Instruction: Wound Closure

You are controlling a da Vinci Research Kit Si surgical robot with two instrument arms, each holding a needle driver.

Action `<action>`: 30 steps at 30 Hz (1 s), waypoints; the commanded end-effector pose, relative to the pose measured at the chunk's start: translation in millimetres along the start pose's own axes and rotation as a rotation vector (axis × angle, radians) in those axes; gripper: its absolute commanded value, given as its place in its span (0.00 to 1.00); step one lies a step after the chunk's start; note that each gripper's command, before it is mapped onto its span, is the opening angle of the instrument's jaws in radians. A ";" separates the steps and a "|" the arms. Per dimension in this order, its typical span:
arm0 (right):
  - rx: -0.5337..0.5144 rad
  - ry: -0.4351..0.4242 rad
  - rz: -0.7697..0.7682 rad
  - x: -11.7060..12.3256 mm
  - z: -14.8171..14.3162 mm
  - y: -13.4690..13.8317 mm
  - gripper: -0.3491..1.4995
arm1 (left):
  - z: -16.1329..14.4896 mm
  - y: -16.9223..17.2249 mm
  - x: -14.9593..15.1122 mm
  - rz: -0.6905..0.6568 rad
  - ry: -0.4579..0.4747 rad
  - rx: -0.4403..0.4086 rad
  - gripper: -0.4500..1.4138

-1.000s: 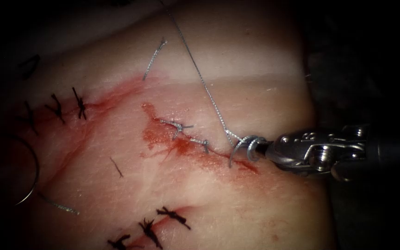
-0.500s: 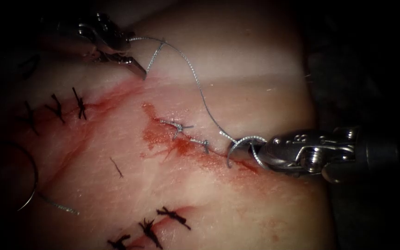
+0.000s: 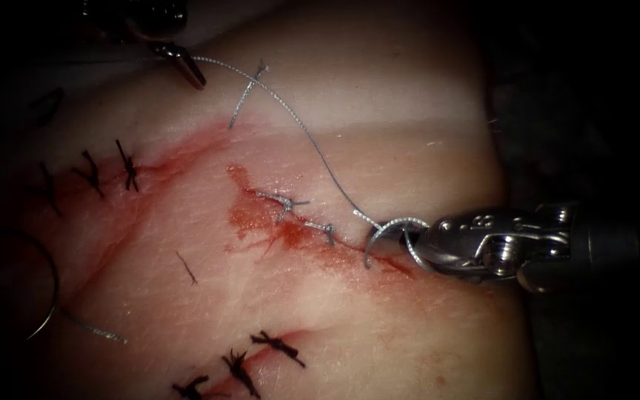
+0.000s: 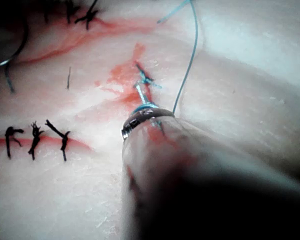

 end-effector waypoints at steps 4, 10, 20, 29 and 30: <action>0.007 -0.001 -0.005 -0.1 1.0 -0.5 0.00 | 1.0 0.2 1.8 0.200 0.115 -0.013 0.88; 0.009 -0.001 -0.006 -0.2 0.8 -0.4 0.00 | 5.1 2.6 5.2 0.370 0.132 -0.042 0.77; 0.010 -0.001 -0.006 -0.2 0.6 -0.5 0.00 | 14.4 6.0 5.3 0.493 0.212 -0.244 0.63; 0.010 -0.001 -0.006 -0.2 0.7 -0.5 0.00 | 15.7 6.8 5.8 0.510 0.263 -0.349 0.60; 0.010 -0.001 -0.006 -0.2 0.6 -0.5 0.00 | 15.8 7.0 6.0 0.512 0.266 -0.356 0.60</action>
